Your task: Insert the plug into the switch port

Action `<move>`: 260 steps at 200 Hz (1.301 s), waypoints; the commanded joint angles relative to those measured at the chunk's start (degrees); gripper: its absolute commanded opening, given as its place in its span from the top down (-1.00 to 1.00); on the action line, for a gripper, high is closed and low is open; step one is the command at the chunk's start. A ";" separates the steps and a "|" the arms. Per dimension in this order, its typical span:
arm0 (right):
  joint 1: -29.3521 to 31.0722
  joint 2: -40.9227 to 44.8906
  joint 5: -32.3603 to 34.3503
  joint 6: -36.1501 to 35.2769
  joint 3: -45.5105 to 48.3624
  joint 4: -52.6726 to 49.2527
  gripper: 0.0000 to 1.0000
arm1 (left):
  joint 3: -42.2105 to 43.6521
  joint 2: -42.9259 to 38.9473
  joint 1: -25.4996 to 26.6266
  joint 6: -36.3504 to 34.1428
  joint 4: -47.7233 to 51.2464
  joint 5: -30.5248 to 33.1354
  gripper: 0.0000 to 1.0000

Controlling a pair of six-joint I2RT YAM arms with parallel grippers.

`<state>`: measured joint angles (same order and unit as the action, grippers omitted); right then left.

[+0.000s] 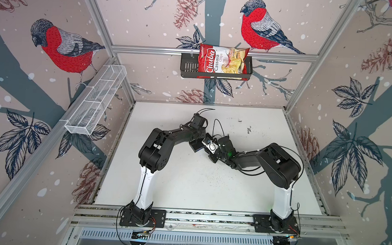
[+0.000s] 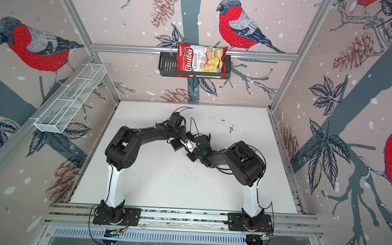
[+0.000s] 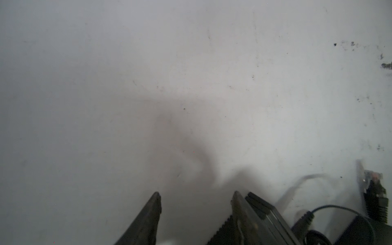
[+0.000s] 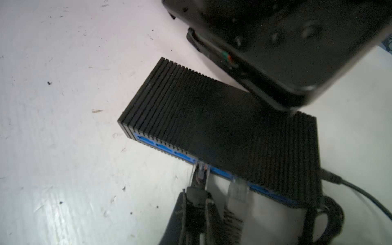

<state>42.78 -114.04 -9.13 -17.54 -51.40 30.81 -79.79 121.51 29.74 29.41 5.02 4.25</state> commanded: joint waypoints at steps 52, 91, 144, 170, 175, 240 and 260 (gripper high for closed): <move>0.89 0.92 8.46 7.93 2.01 -5.99 1.00 | 7.98 -4.01 1.37 5.01 7.91 -8.59 -0.01; 1.60 1.20 9.33 7.70 2.84 -6.00 1.00 | 9.90 -5.06 1.86 5.97 5.26 -10.98 0.00; 1.85 -0.56 9.24 6.89 0.12 -7.13 0.99 | 9.83 -4.79 4.25 6.28 4.75 -11.46 0.01; 1.70 -1.35 8.97 6.04 -0.81 -7.06 1.00 | 9.89 -4.27 4.54 6.23 4.76 -11.92 0.01; 1.77 -1.49 8.95 5.89 -0.97 -6.93 1.00 | 10.04 -4.27 4.54 6.25 4.62 -12.05 0.01; 1.43 -1.51 7.29 5.12 -1.58 -7.67 0.80 | 10.55 -4.62 4.50 5.79 4.56 -11.39 0.01; 1.12 -0.12 6.44 4.82 -0.79 -7.69 0.70 | 10.51 -5.10 4.06 5.60 4.81 -11.11 0.00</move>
<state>44.16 -114.43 -1.93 -11.05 -52.99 29.04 -70.11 115.98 32.29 32.97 -3.01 6.15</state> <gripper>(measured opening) 0.145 0.500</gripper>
